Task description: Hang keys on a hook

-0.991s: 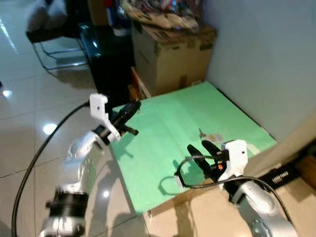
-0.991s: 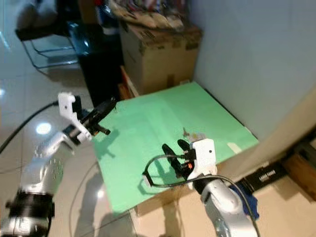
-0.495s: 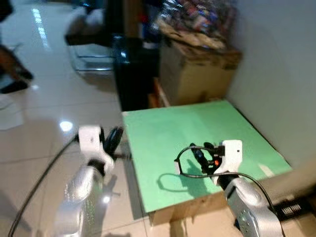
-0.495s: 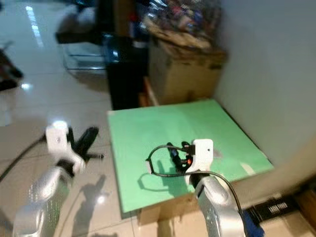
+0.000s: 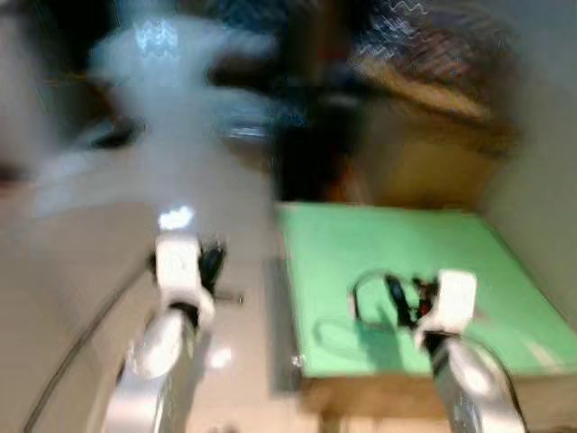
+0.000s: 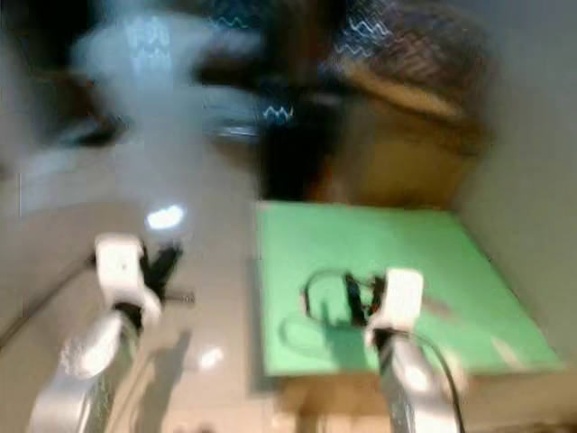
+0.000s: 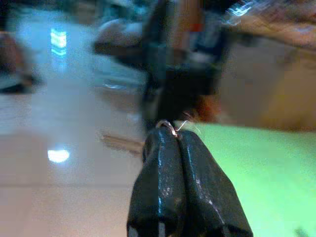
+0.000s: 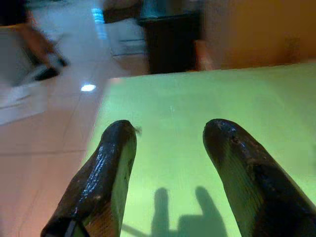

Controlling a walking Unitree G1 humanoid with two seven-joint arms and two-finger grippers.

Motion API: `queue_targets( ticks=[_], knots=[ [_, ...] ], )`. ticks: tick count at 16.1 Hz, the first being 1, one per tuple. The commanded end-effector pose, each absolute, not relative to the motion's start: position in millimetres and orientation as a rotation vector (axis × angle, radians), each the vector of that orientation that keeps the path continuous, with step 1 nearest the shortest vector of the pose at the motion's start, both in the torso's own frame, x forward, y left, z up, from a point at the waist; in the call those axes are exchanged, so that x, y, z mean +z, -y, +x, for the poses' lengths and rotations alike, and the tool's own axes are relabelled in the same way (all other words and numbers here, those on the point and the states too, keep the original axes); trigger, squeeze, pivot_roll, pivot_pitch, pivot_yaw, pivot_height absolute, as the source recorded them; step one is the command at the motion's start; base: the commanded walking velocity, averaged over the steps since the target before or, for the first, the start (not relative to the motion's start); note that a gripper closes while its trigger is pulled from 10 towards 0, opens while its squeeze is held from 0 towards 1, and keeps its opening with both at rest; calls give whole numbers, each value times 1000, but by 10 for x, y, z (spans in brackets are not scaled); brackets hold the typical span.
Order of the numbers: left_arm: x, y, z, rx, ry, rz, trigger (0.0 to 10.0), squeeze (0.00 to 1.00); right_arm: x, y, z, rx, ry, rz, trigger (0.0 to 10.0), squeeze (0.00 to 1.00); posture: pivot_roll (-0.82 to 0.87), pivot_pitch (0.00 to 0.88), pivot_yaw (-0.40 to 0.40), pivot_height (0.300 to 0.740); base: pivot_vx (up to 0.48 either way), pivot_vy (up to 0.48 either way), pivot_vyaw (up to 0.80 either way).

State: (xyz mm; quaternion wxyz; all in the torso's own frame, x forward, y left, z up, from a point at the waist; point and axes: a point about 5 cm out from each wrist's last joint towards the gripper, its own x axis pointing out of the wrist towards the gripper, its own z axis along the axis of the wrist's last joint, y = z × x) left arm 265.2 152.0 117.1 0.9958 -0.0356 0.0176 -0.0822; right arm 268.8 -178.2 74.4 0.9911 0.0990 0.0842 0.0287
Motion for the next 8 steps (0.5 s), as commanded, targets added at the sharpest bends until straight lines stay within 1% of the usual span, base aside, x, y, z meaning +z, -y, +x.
queue_targets(
  ticks=[1,4,5,7,8],
  knots=[
    [1065,-1516,2688,-162,-77,-44,10000,0,709,1797,2670,20,-160,220,10000,0,-44,14,-25,740,0,0,500],
    [1125,-1381,2860,-196,-52,5,10000,0,716,1824,2723,10,-142,204,10000,0,-53,15,-5,740,0,0,502],
    [1123,-1354,2877,-202,-49,28,10000,0,710,1821,2721,-2,-136,213,10000,0,-61,14,5,740,0,0,500],
    [1125,-1269,2859,-236,-43,4,10000,0,709,1876,2748,-23,-128,234,10000,0,-64,3,22,740,0,0,500],
    [1137,-1265,2857,-236,-26,-5,10000,0,712,1880,2762,-26,-124,237,10000,0,-61,0,18,740,0,-274,500]
  ],
)
